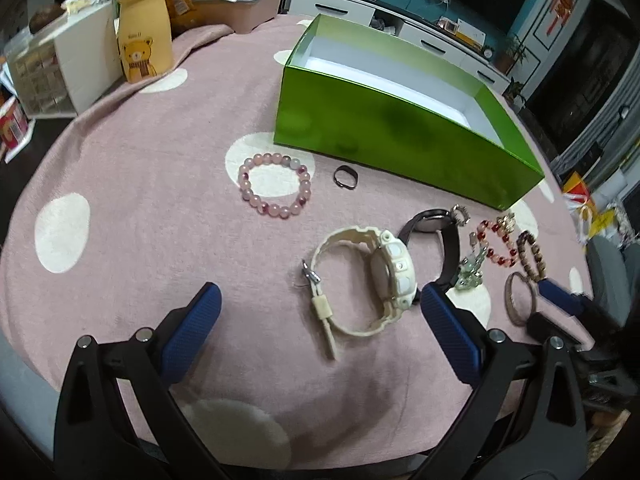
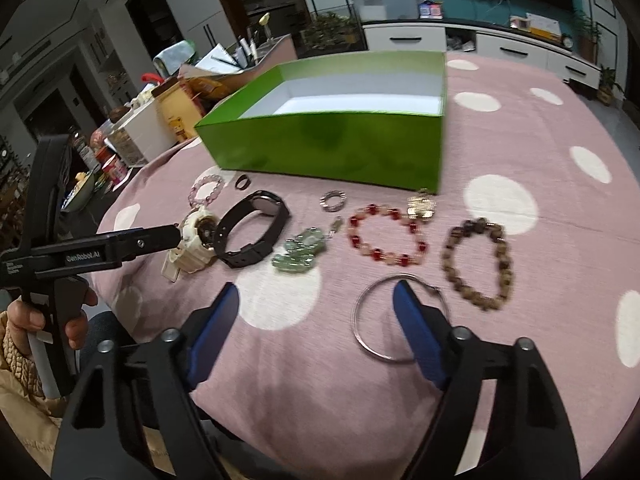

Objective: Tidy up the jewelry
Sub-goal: 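Grasp the white strap watch with the left tool while the right tool grasps the green jade pendant, then carry both items into the green box and open both tools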

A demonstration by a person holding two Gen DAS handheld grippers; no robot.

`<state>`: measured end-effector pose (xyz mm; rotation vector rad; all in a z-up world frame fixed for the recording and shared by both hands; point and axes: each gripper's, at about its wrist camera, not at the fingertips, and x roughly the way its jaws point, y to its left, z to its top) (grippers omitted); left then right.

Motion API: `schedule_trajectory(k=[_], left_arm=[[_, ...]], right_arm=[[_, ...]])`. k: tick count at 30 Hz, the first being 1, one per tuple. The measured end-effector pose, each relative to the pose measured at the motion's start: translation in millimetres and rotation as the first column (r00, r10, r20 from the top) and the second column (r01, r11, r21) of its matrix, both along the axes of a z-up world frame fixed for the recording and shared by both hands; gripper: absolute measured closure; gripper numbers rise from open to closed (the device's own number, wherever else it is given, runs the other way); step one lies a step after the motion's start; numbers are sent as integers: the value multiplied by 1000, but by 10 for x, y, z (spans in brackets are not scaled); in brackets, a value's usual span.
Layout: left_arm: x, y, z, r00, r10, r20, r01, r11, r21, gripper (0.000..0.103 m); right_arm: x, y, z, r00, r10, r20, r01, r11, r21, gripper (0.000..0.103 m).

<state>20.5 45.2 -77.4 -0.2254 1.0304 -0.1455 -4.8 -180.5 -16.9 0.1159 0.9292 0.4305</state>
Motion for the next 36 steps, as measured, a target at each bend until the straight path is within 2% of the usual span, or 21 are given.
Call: schedule_trajectory(k=[6,8,9,13,16,18,21,23,25,27,29,30,33,34,36], left_arm=[[61,-129,75,998,-57,20,58,998,-34,13],[109,-204,53,997,-78,3,78,996,-42,27],[116,-230,38,996,-85,-3,84,995,-43,29],[163,-313,19,996,-91,-1,91,996,-8,30],[187,-337,27,996,-91,-2,91,996,16,41],[197,-369,33,996,-90,-1,90,994,64,50],[174,-388,65,995,-91,27,88,991,105,51],[140,-423,93,993,-107,54,98,983,153,51],[126,-468,101,990,-128,63,116,979,168,51],[122,-496,77,987,-150,53,140,977,161,56],[137,-510,23,987,-157,31,151,976,156,68],[149,-503,-6,988,-156,18,152,977,148,68],[162,-461,-44,988,-154,4,153,984,95,76],[166,-449,-51,988,-155,1,154,985,76,82],[169,-430,-63,988,-152,2,152,987,45,84]], right_arm=[[122,191,-102,999,45,-13,-46,999,-13,47],[159,222,-137,998,53,-18,-53,998,-19,49],[180,244,-159,998,54,-18,-54,998,-30,51],[283,302,-244,998,49,-25,-50,997,-59,54],[344,347,-263,999,48,-12,-48,996,-78,55],[383,382,-271,999,48,-3,-48,995,-90,55],[423,423,-278,999,53,7,-52,994,-100,55],[427,432,-281,998,54,13,-53,993,-104,58],[432,439,-283,998,57,21,-55,992,-116,61],[437,450,-280,998,60,23,-56,991,-122,63],[445,457,-280,998,59,26,-56,990,-127,65],[449,465,-279,998,60,29,-56,990,-131,67],[468,487,-282,997,62,39,-56,989,-135,72],[472,498,-284,997,63,42,-57,989,-135,73],[470,508,-284,997,62,50,-55,989,-137,74]])
